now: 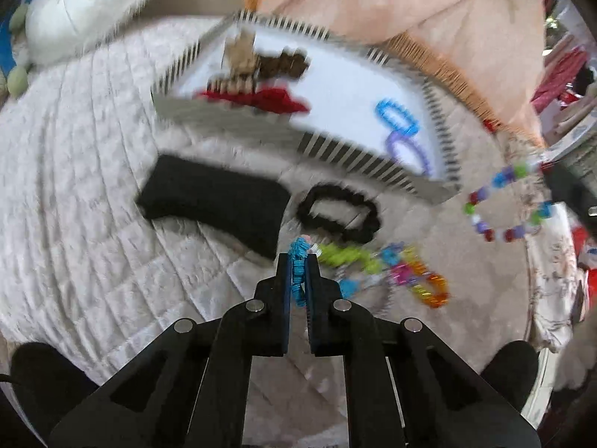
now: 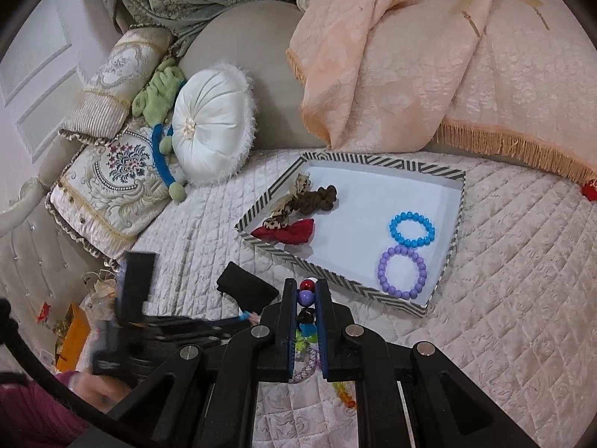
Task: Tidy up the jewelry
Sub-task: 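Lift the multicolor bracelet with the right gripper while the left lifts the teal bracelet, then carry the teal bracelet into the tray and open the left gripper while the right releases the multicolor bracelet there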
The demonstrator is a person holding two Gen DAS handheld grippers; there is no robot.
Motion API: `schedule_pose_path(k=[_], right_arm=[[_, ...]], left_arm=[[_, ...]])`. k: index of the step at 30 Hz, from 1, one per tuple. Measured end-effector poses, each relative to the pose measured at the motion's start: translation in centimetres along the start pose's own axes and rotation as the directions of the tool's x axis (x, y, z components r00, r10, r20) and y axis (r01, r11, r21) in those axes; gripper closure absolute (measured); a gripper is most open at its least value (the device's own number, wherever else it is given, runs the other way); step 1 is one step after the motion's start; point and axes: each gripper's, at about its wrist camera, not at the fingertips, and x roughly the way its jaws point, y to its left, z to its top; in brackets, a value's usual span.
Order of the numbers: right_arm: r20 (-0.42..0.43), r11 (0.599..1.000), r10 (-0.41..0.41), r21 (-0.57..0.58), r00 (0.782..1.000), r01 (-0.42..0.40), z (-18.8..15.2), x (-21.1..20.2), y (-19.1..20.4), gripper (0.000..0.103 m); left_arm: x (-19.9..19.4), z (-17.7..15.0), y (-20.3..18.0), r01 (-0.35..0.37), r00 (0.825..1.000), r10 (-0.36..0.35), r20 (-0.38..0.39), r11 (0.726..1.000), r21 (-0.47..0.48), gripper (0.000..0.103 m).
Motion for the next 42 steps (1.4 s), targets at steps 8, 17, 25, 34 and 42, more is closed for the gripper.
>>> schedule_pose_path(k=[8,17,25,34,42], right_arm=[[0.021,1.0,-0.009,0.002,1.0,0.009,0.7,-0.9,-0.1,0.094],[0.026,0.999,-0.033,0.014,0.999,0.033,1.7,-0.7,-1.2,0.094],[0.01,0.997,-0.065,0.038,0.998,0.065,3.3,1.1,-3.1,0.094],[-0.012,0.993,-0.099,0.066,0.995,0.099,5.9,3.8,-5.9,0.094],[-0.043,0.992,-0.108,0.06,0.993,0.111,8.2,7.5,-6.7,0.094]], left_arm=[[-5.8,2.9,-1.4,0.04,0.995,-0.044,0.094,0.998,0.043,0.097],[-7.2,6.8,-2.5,-0.023,0.987,0.01,0.163,0.997,0.075,0.097],[-4.4,9.5,-5.1,-0.064,0.986,0.045,0.159,0.991,0.119,0.097],[-1.0,12.4,-8.0,-0.081,0.987,0.057,0.149,0.983,0.162,0.097],[3.6,13.8,-7.4,-0.063,0.994,0.051,0.098,0.99,0.128,0.097]])
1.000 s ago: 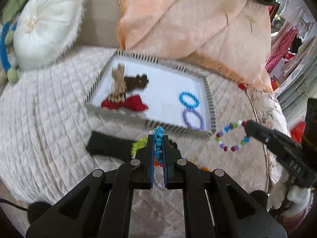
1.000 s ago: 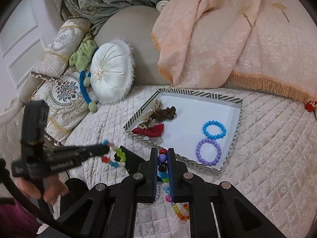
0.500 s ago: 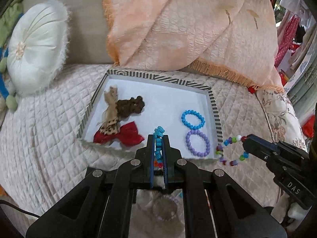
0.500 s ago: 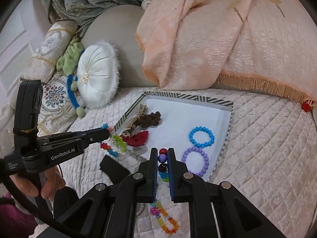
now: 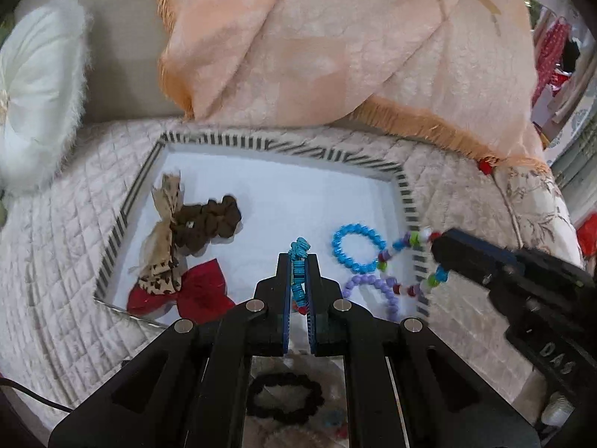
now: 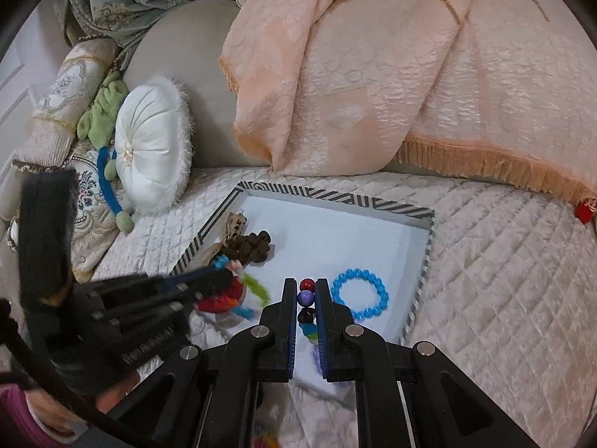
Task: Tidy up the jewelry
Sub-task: 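Carry the teal bracelet into the tray and open the left gripper while the right releases the multicolor bracelet there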
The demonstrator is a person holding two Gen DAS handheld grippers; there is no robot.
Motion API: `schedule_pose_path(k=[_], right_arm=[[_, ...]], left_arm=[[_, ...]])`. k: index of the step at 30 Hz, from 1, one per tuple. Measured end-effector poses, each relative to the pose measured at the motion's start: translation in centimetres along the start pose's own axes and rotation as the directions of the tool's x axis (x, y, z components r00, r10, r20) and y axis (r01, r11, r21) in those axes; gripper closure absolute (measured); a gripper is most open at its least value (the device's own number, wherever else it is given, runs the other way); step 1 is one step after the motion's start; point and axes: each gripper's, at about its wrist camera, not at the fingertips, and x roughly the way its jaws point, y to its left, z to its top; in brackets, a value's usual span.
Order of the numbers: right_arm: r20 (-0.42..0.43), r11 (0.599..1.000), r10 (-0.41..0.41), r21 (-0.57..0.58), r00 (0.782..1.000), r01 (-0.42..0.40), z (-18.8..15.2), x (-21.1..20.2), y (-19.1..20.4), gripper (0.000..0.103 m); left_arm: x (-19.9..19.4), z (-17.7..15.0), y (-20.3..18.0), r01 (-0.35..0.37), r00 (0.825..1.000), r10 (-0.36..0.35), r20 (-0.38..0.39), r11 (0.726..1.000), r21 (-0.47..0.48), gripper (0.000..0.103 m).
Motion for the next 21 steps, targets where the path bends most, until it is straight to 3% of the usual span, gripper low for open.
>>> schedule_pose_path(k=[8,17,21], right_arm=[[-0.05,0.999,0.054,0.006,0.997,-0.053,1.7,6.2,1.2,0.094],[-0.113,0.99,-0.079,0.109,0.99,0.091,1.6,12.5,-3.0,0.094],[-0.134,0.989,-0.053,0.127,0.989,0.071,1.4,13.4,-3.2,0.094]], left_arm=[[4.5,-1.7,4.2,-0.053,0.994,0.045,-0.098,0.995,-0.082,0.097],[5.1,-2.4,5.3,-0.057,0.993,0.048,-0.109,0.995,-0.085,0.097],[5.2,-2.4,5.0,-0.069,0.993,0.061,-0.097,0.995,-0.074,0.097]])
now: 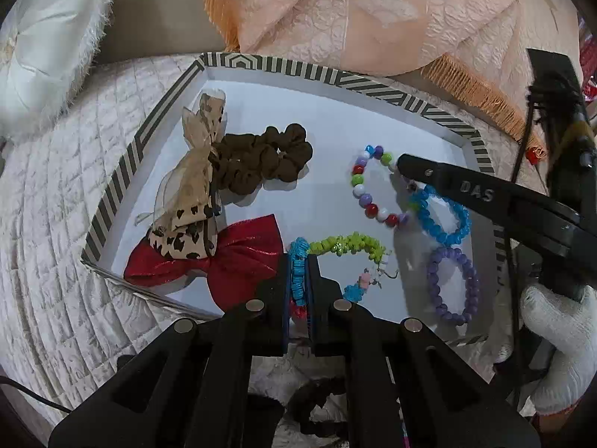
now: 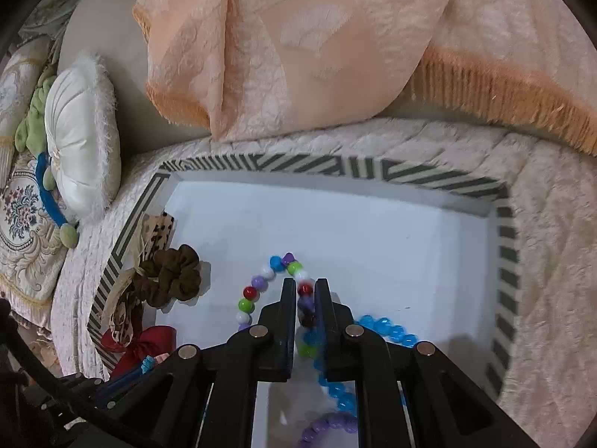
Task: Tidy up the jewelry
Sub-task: 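Carry the teal bracelet into the tray and open the left gripper while the right releases the multicolor bracelet there, then withdraw both open grippers from the tray to the remaining items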
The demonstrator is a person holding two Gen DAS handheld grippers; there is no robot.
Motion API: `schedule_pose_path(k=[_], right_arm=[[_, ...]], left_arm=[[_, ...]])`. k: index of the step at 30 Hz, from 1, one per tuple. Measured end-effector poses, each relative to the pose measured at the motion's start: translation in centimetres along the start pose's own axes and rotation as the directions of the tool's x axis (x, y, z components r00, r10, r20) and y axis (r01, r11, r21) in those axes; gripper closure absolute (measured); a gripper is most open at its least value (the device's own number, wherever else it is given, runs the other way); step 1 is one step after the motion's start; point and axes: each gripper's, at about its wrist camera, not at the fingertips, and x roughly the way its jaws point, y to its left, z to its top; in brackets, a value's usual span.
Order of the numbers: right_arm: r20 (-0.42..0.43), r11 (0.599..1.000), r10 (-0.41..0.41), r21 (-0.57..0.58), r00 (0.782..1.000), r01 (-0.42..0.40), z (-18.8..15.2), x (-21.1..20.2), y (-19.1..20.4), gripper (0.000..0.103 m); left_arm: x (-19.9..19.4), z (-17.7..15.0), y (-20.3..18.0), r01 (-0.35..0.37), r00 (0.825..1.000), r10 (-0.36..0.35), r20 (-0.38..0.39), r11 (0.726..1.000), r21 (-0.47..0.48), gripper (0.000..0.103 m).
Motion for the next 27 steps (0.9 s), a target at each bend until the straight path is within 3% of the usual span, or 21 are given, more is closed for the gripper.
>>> schedule_pose_path(k=[2,3,5,7,8,17,27], right_arm=[[0.005,1.0,0.012,0.001,1.0,-0.012,0.1,-0.4,0.1,0.09],[0.011,1.0,0.012,-0.003,1.0,-0.012,0.0,-0.7,0.1,0.08],[0.03,1.0,0.024,-0.012,0.999,-0.024,-0.3,-1.8,0.3,0.071],[0.042,0.999,0.03,-0.017,0.999,-0.03,-0.7,-3.0,0.4,0.071],[0.053,0.999,0.03,-0.025,0.998,-0.029,-1.1,-4.0,0.5,0.071],[0.169,0.996,-0.037,-0.076,0.985,0.051,-5.7,-11.5,1.5,0.071],[0.218,0.99,-0.088,-0.09,0.972,0.11,-11.6,-16.1,3.8,0.071]], left_arm=[[-0.1,0.0,-0.1,-0.003,1.0,0.003,0.004,1.0,0.003,0.096],[-0.2,0.0,-0.3,-0.011,1.0,0.011,0.006,1.0,0.009,0.096],[-0.4,-0.1,-0.5,-0.033,0.999,0.033,0.018,0.999,0.025,0.09],[-0.8,-0.3,-0.8,-0.037,0.999,0.036,0.025,0.999,0.031,0.064],[-0.9,-0.3,-0.8,-0.031,0.999,0.031,0.027,0.999,0.029,0.061],[-4.7,-2.3,-1.1,-0.083,0.991,0.079,0.104,0.996,0.042,0.06],[-8.9,-6.6,-1.0,-0.131,0.976,0.122,0.178,0.99,0.042,0.06]])
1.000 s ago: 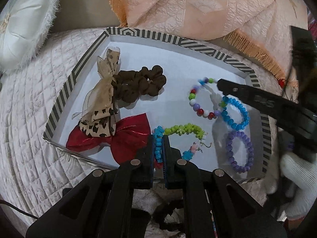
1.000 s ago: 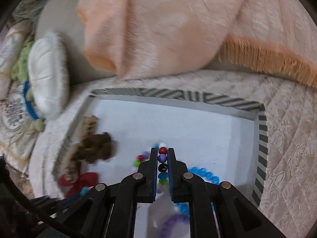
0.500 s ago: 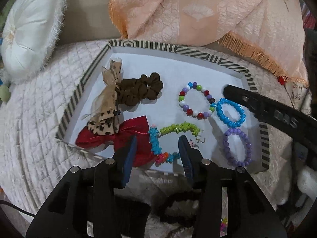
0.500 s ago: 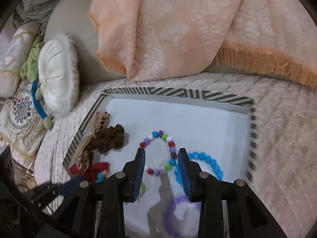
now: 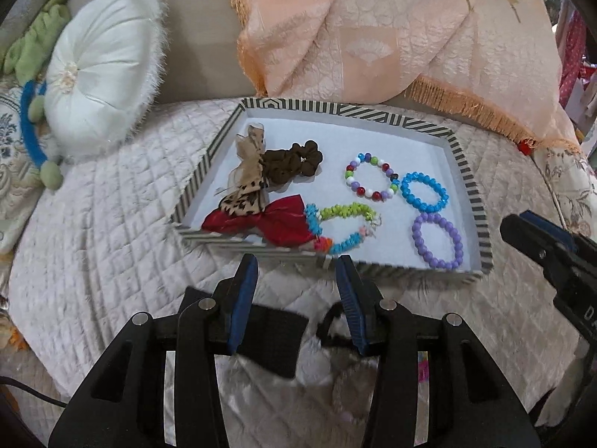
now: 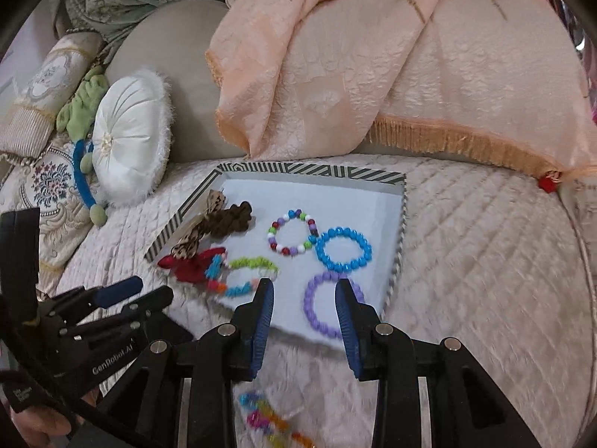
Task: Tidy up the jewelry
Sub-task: 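Withdraw both open grippers from the tray to the remaining items, then grasp the silver sparkly bracelet with the left gripper while the right grasps the orange crystal bracelet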
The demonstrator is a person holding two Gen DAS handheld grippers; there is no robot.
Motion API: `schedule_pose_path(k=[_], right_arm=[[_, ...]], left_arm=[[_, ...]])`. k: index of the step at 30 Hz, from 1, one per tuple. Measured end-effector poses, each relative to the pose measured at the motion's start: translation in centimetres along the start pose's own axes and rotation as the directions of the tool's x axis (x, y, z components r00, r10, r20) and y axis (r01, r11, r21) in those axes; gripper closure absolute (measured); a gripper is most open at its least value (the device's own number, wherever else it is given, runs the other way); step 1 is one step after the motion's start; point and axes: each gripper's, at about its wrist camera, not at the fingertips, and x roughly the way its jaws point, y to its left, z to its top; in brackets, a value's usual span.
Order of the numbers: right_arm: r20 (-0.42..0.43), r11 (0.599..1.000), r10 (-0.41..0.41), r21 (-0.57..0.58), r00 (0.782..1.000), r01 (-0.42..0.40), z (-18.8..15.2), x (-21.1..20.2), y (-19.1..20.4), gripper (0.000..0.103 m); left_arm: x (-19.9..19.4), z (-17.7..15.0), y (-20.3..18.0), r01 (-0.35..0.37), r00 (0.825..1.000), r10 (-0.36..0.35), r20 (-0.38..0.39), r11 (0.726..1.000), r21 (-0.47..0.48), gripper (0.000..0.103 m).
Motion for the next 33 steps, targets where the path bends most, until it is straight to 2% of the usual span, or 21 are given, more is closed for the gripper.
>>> schedule_pose_path(k=[5,12,23,26,33], right_arm=[[0.032,1.0,-0.016,-0.01,0.999,0.016,-1.8,-2.7,1.7,0.068],[0.034,1.0,0.0,-0.019,0.999,0.001,-3.6,-4.7,3.4,0.066],[0.041,1.0,0.002,-0.025,0.999,-0.001,-5.1,-7.0,4.2,0.063],[0.036,1.0,0.003,-0.026,0.999,-0.002,-5.3,-7.1,4.1,0.061],[-0.011,1.0,0.011,-0.011,1.0,-0.011,-6.3,-6.3,2.6,0.057]], left_arm=[[-2.4,-1.5,0.2,-0.01,0.999,0.01,0.036,1.0,-0.009,0.06],[-5.3,-3.3,0.4,-0.008,0.998,0.009,0.069,1.0,-0.011,0.06],[-7.1,-5.0,0.8,-0.016,0.996,0.017,0.087,1.0,-0.014,0.06],[-7.3,-5.2,1.0,-0.001,0.997,0.003,0.079,1.0,-0.02,0.06],[-5.9,-5.2,3.5,0.084,0.996,-0.086,-0.014,0.991,-0.105,0.06]])
